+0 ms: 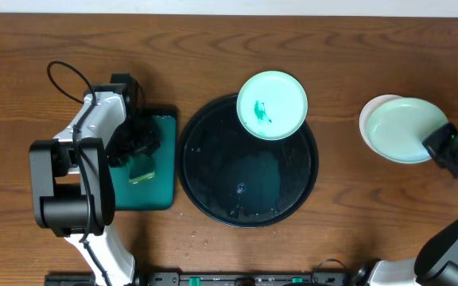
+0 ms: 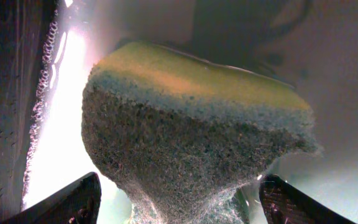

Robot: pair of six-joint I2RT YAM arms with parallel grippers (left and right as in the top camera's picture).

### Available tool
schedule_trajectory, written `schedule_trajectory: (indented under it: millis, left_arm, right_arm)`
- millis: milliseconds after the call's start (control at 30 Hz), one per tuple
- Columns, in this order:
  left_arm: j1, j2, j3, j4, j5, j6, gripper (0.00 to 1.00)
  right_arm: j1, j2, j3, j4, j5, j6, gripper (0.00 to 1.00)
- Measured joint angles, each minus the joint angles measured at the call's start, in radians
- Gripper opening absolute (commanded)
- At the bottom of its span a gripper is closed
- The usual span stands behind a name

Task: Clean dirty plates on tray and stack at the side
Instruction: 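Stack the green plate onto the white plate at right, then reach the right gripper to the remaining green plate and drag it center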

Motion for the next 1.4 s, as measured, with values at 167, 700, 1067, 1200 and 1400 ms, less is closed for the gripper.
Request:
schedule_trajectory:
  millis: [167,700,1067,1200,1400]
  left_arm:
    - [0.0,0.0,0.0,0.0,0.0,0.0,0.82]
    - [0.0,0.0,0.0,-0.005,0.0,0.0,0.82]
    - [0.0,0.0,0.0,-0.005,0.0,0.0,0.82]
    - [0.0,0.0,0.0,-0.003,0.0,0.0,0.82]
    - [0.0,0.0,0.0,-0.005,0.0,0.0,0.82]
  right_arm:
    - [-0.016,0.001,-0.054,0.065,-0.048,0.032,0.01]
    - [-0.016,0.001,-0.054,0.127,-0.115,0.087,0.18]
    - [0.103,0.001,-0.031,0.129,-0.37,-0.083,0.2]
    - [0.235,0.001,-0.028,0.137,-0.437,-0.195,0.39]
    - [0.493,0.001,-0.027,0.262,-0.376,-0.285,0.52]
